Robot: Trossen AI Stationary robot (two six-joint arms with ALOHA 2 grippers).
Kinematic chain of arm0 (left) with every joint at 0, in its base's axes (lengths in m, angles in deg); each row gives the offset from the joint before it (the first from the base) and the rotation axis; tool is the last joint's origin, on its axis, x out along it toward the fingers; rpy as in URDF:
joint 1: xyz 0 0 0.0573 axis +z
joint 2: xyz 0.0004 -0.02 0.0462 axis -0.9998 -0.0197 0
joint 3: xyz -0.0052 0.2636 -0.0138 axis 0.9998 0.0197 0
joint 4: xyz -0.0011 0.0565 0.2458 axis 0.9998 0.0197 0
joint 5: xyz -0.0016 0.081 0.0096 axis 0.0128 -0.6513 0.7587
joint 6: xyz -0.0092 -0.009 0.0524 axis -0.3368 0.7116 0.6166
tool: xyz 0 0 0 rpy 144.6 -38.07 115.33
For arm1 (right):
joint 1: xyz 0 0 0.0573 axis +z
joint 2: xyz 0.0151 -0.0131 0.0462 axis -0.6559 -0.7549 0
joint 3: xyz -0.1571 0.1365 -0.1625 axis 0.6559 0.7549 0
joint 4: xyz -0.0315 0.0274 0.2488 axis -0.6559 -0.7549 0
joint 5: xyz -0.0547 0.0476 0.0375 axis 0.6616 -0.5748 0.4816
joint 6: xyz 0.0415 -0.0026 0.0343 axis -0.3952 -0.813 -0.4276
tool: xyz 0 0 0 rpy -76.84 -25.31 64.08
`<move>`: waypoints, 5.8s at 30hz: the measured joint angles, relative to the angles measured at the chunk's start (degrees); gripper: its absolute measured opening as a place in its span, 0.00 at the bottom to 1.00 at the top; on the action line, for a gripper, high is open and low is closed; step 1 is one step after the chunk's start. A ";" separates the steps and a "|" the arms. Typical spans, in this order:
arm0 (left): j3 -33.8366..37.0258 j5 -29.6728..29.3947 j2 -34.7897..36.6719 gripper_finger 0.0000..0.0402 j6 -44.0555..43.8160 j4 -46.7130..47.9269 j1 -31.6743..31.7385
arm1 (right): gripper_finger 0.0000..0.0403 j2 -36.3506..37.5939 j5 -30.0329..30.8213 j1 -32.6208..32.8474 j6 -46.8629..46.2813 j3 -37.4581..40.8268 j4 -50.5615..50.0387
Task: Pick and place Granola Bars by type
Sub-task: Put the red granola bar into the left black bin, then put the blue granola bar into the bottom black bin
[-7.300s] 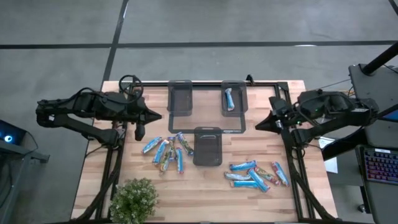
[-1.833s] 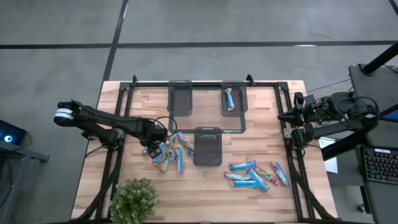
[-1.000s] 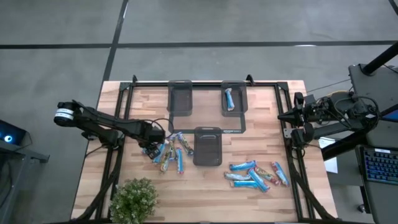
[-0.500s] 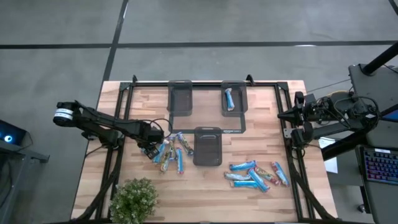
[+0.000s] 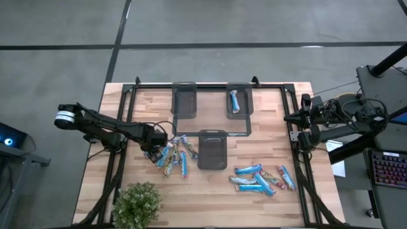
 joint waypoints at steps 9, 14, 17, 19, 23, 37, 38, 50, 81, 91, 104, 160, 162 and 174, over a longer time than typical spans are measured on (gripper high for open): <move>0.04 0.21 0.00 0.24 0.04 0.15 0.11 | 0.02 0.00 0.00 0.01 0.02 0.00 0.00; 0.06 0.40 0.00 0.17 0.02 0.24 0.11 | 0.02 0.00 0.00 0.02 0.15 0.00 0.00; 0.06 0.43 0.00 0.14 0.01 0.20 0.11 | 0.02 0.00 -0.02 0.00 0.24 0.00 0.00; 0.03 0.47 -0.02 0.13 0.00 0.19 0.11 | 0.02 0.00 -0.02 0.00 0.22 0.00 0.00; -0.30 0.57 -0.11 0.13 0.08 0.30 0.15 | 0.02 0.00 -0.02 0.00 0.23 0.00 0.00; -4.60 0.82 -0.17 0.13 2.76 7.07 0.28 | 0.02 0.00 -0.04 0.01 0.22 0.00 -0.02; -5.06 0.75 -0.15 0.13 2.97 7.98 0.32 | 0.02 0.00 -0.04 0.00 0.22 0.00 0.00; -14.16 0.61 -0.11 0.13 7.60 13.18 2.15 | 0.02 0.00 -0.04 0.00 0.22 0.00 -0.02; -42.25 -9.32 0.00 0.13 15.81 3.07 21.39 | 0.02 0.00 -0.07 0.00 0.20 0.00 -0.02; -42.12 -9.30 -0.93 0.13 5.66 0.26 27.81 | 0.02 0.00 -0.04 0.00 0.20 0.00 -0.02; -42.12 -8.78 -9.78 0.13 -4.73 -0.47 32.07 | 0.02 0.00 -0.02 0.02 -0.02 0.00 -2.29; -43.13 -5.05 -24.39 0.37 -9.07 -6.50 36.56 | 0.02 0.00 1.44 0.02 0.22 0.00 -2.61; -43.13 -4.74 -24.39 0.37 -9.05 -6.48 36.56 | 0.02 0.00 1.44 0.02 0.22 0.00 -2.62; -43.13 -4.54 -24.39 0.35 -8.23 -6.02 36.52 | 0.02 0.00 1.42 0.00 0.22 0.00 -2.60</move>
